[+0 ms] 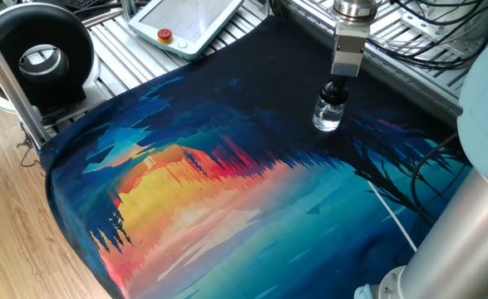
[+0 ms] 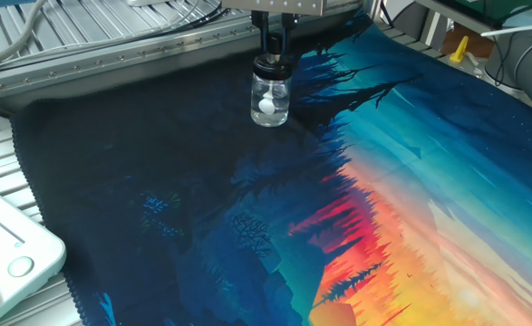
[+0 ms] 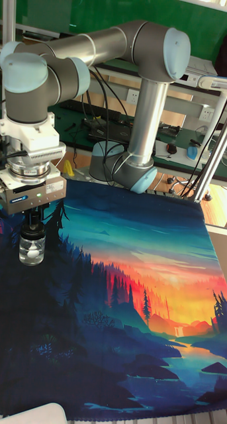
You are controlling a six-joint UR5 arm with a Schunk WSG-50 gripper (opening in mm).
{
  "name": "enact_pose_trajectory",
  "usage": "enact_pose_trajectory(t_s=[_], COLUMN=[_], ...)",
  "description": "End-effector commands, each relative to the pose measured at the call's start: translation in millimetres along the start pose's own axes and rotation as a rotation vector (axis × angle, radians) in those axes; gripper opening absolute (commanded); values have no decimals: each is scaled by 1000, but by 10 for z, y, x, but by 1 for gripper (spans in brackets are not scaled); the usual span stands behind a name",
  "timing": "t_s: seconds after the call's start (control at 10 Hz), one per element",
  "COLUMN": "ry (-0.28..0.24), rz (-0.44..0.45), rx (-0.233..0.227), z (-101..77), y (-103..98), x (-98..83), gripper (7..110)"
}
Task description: Unscrew the lid from the jar
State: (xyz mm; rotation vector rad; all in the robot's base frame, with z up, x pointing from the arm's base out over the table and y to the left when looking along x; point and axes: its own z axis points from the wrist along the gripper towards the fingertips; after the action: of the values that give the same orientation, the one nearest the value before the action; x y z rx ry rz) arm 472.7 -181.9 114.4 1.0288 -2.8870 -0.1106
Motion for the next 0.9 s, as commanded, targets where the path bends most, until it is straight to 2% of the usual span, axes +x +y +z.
enact_pose_trajectory(t_s=[0.0, 0.2, 0.4, 0.6, 0.8], ry=[29, 56, 32, 42, 44], rz=[-39, -63, -82, -109, -132], rx=[5, 6, -20, -1, -3], z=[-11, -78, -51, -14, 16], y=[-4, 78, 144, 80, 74], x=[50, 33, -49, -37, -39], gripper=[7, 7, 7, 7, 7])
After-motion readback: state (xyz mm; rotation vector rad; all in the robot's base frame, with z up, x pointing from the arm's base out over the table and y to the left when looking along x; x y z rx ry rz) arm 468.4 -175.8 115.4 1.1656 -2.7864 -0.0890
